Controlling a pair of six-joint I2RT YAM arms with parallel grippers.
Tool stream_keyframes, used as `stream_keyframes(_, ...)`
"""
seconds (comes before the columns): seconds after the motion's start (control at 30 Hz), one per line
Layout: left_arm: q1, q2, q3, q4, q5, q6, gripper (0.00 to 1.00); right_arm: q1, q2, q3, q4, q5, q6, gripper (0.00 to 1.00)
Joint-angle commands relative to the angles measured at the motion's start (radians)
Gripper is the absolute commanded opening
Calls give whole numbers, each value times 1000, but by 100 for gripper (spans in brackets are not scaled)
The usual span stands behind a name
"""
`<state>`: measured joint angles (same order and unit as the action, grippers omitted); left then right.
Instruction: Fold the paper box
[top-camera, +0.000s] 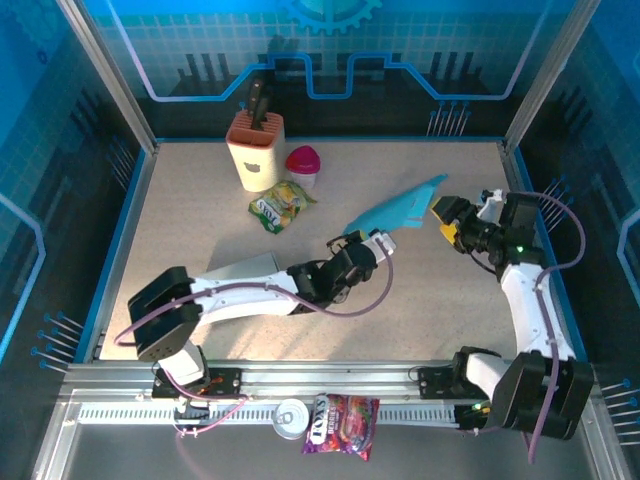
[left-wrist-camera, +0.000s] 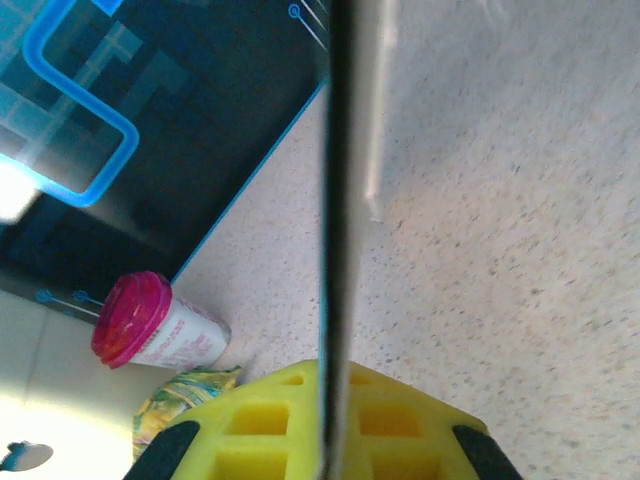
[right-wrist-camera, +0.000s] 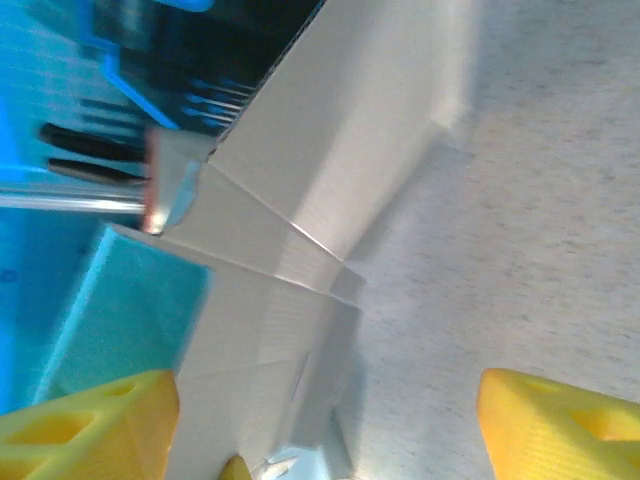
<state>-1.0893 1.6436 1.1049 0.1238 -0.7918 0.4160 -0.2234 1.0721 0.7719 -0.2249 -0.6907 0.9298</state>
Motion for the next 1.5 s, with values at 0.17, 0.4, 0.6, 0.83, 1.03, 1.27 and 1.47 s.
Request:
stream_keyframes(0.17, 2, -15, 156, -440, 123, -221, 0, 58, -100, -187, 482, 31, 599, 88)
stream_keyframes(0.4, 21, -13, 264, -629, 169, -324, 0, 65, -254, -186, 416, 126, 738, 88)
stream_keyframes(0.6, 21, -15, 302, -661, 176, -330, 0, 170, -255, -173, 348, 150, 850, 90)
stream_keyframes(0.83, 19, -1, 332, -678, 193, -306, 0, 245, -192, -160, 517, 225, 929, 88)
stream_keyframes(1.03, 19, 10, 345, -693, 169, -281, 0, 244, -145, -72, 514, 224, 928, 71)
stream_keyframes(1.27, 13, 10, 349, -713, 163, -261, 0, 152, -53, 7, 565, 139, 893, 41)
stream_keyframes(1.47, 12, -11, 392, -761, 154, -272, 0, 144, -78, 147, 246, 63, 614, 45)
